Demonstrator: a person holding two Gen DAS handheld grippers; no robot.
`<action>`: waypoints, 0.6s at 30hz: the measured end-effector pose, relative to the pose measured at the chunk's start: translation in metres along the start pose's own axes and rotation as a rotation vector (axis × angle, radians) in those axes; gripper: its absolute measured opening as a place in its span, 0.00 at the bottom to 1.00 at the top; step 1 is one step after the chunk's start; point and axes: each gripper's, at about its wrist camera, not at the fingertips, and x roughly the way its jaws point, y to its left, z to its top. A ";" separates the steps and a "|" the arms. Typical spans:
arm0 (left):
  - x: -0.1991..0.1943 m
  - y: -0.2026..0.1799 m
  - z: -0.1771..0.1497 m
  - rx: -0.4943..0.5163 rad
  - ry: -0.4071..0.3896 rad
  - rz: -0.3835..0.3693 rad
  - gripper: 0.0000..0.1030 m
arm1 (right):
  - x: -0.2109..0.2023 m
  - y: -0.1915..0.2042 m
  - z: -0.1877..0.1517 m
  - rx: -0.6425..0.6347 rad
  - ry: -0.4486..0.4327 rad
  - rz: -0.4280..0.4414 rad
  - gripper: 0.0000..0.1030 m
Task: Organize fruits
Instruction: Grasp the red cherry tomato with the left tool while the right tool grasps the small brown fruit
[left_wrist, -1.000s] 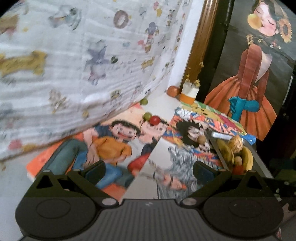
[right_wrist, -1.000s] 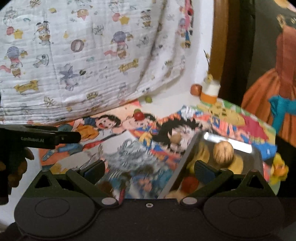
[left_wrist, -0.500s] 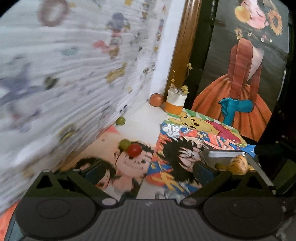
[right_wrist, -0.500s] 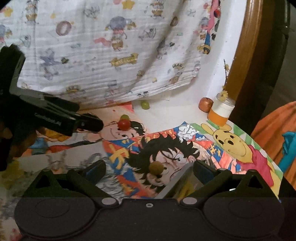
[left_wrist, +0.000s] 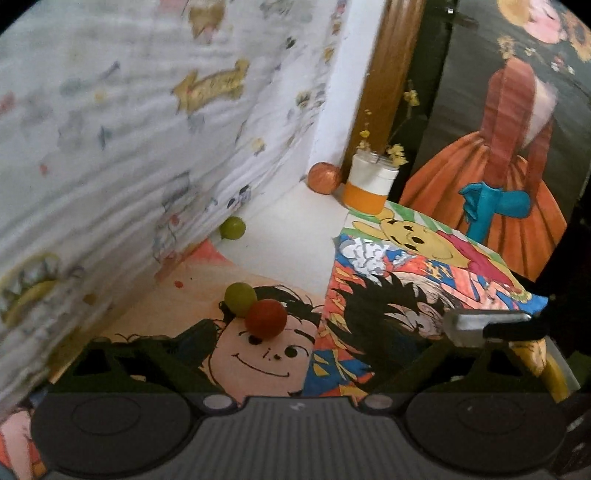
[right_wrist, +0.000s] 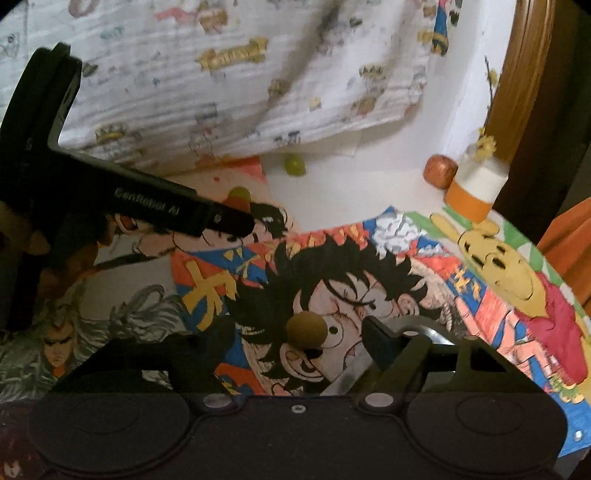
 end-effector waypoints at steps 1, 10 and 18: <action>0.004 0.001 0.000 -0.018 0.008 -0.002 0.88 | 0.003 -0.001 -0.001 0.005 0.002 0.004 0.70; 0.025 0.002 0.001 -0.056 0.026 0.012 0.76 | 0.016 -0.007 -0.005 0.053 0.013 0.009 0.52; 0.030 -0.001 0.001 -0.058 0.030 0.037 0.68 | 0.022 -0.008 -0.006 0.079 0.017 0.019 0.43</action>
